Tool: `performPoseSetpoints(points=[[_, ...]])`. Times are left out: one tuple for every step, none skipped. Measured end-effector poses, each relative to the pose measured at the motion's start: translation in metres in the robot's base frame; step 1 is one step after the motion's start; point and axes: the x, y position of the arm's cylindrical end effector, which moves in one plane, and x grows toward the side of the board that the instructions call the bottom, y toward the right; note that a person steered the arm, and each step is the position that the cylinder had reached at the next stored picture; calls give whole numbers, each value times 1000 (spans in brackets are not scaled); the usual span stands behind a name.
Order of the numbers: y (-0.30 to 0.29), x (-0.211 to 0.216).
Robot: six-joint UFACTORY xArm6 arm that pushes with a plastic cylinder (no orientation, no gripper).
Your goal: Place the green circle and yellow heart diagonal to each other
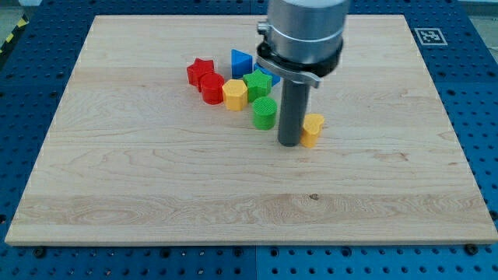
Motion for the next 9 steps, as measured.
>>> performPoseSetpoints(points=[[11, 8], [11, 5], [13, -6], [26, -9], [30, -20], [32, -37], [58, -39], [90, -53], [123, -74]])
